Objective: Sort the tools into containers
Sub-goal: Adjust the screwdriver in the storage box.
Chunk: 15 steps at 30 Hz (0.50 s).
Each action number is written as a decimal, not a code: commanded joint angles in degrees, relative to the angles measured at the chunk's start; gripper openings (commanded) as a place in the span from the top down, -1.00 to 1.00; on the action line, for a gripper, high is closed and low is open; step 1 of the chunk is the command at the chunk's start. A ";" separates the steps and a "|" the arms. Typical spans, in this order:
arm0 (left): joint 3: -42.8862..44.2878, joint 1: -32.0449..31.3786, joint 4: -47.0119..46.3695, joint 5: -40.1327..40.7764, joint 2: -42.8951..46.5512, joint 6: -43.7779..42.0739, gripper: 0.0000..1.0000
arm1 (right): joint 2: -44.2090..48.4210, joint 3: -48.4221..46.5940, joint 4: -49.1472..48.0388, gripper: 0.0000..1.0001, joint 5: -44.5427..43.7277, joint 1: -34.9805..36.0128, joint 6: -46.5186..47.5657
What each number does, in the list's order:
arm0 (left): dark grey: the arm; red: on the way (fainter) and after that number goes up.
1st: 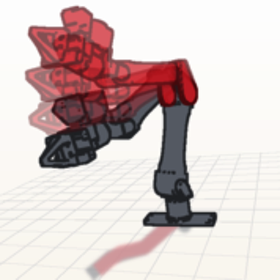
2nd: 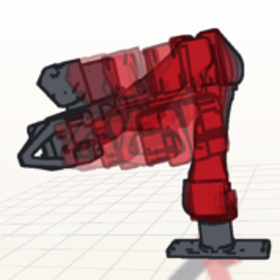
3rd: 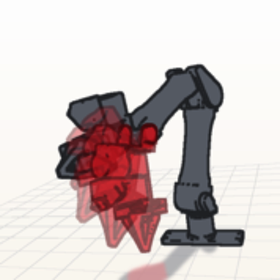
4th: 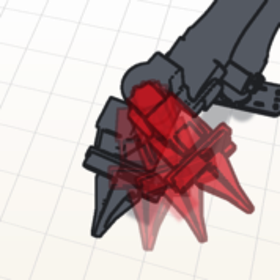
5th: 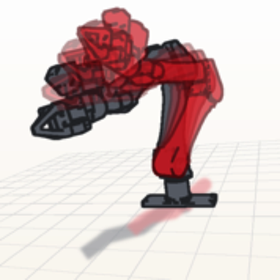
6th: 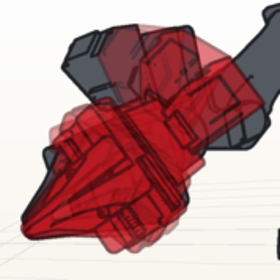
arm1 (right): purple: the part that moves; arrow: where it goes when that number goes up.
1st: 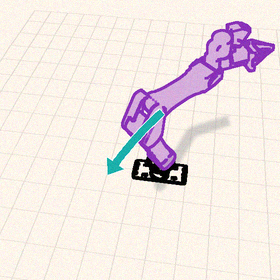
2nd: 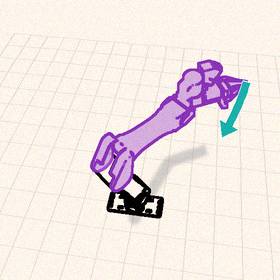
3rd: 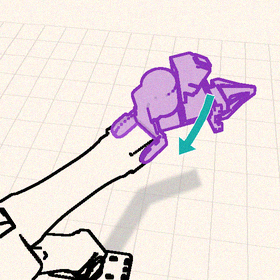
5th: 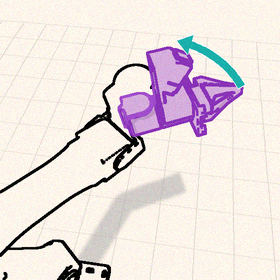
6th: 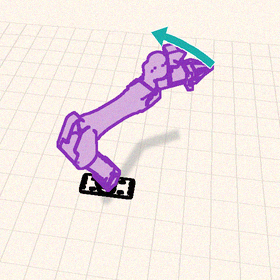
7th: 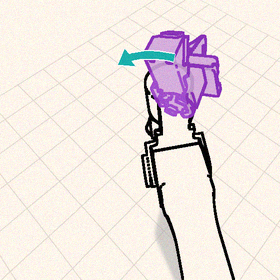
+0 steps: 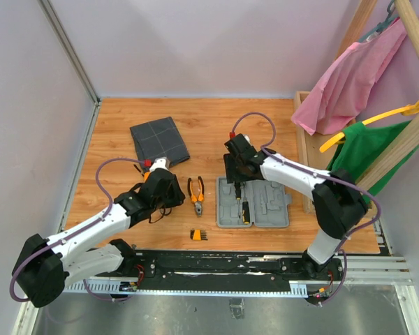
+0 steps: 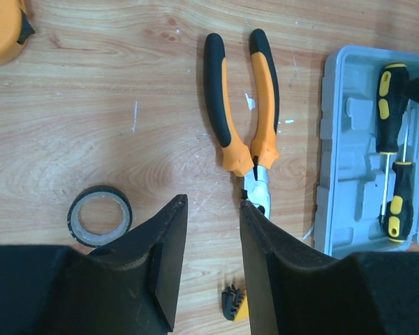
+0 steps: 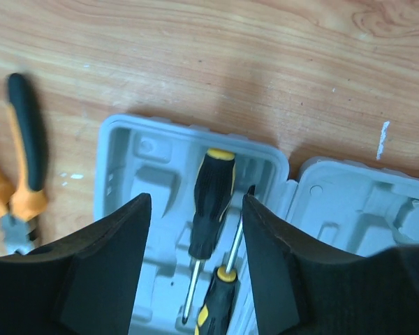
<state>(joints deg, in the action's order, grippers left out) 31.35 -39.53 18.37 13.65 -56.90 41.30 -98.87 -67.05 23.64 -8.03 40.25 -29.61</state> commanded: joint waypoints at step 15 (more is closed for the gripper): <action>5.03 3.23 -6.45 -2.29 -12.44 -3.03 -0.01 | 28.88 26.79 -10.88 -0.18 1.52 0.97 2.18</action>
<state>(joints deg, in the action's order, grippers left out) 33.52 -36.82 15.94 12.25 -67.22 38.96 -76.53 -45.28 16.23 -5.21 40.27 -26.57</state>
